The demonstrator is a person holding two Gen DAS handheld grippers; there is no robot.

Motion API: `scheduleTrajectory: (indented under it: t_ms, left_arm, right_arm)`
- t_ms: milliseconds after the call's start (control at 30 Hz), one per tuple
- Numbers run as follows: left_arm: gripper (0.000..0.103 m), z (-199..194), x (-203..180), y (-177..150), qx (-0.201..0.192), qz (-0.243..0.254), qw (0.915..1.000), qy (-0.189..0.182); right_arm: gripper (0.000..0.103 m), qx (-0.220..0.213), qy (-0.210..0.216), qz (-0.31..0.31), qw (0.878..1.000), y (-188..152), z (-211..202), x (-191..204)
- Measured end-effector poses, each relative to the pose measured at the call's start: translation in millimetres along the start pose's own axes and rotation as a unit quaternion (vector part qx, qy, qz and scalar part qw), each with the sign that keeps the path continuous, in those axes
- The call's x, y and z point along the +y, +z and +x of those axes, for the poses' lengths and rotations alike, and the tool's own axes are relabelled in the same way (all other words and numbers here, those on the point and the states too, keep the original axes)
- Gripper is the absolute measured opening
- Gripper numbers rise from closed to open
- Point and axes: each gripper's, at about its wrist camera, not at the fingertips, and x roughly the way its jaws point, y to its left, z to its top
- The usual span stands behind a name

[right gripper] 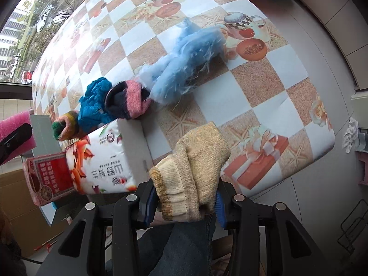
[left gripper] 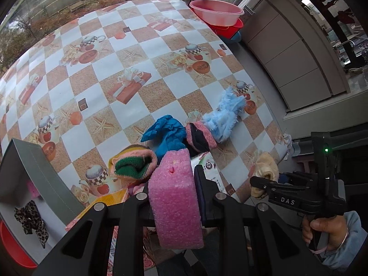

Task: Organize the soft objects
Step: 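Lift and carry the pink sponge and beige knit sock over the white box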

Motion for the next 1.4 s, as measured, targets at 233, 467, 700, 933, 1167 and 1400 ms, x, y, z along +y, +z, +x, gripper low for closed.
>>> scheduleTrajectory:
  t_ms: [233, 467, 700, 933, 1167, 1400]
  left_arm:
    - [0.025, -37.2, 8.4, -55.6, -0.024, -0.005, 0.9995, -0.018]
    - [0.025, -70.1, 42.9, -108.2, -0.051, -0.049, 0.9974, -0.012]
    - [0.025, -92.3, 99.2, -155.4, -0.080, -0.140, 0.9869, 0.010]
    - [0.025, -100.4, 157.4, -196.9, -0.091, -0.234, 0.9668, 0.049]
    - [0.025, -95.9, 193.6, -222.8, -0.084, -0.286, 0.9515, 0.075]
    - [0.025, -93.1, 216.1, -230.8, -0.082, -0.312, 0.9427, 0.087]
  right_arm:
    - [0.043, 0.001, 0.010, -0.037, 0.999, -47.6, -7.5, 29.1]
    - [0.043, 0.014, 0.027, -0.107, 0.994, -77.0, -3.2, 81.6]
    - [0.043, 0.026, 0.036, -0.207, 0.977, -90.3, 7.2, 143.2]
    - [0.043, 0.042, 0.045, -0.314, 0.947, -106.7, 19.8, 208.8]
    - [0.043, 0.058, 0.057, -0.391, 0.917, -120.3, 19.5, 268.4]
    - [0.043, 0.052, 0.056, -0.414, 0.907, -114.7, 24.2, 312.6]
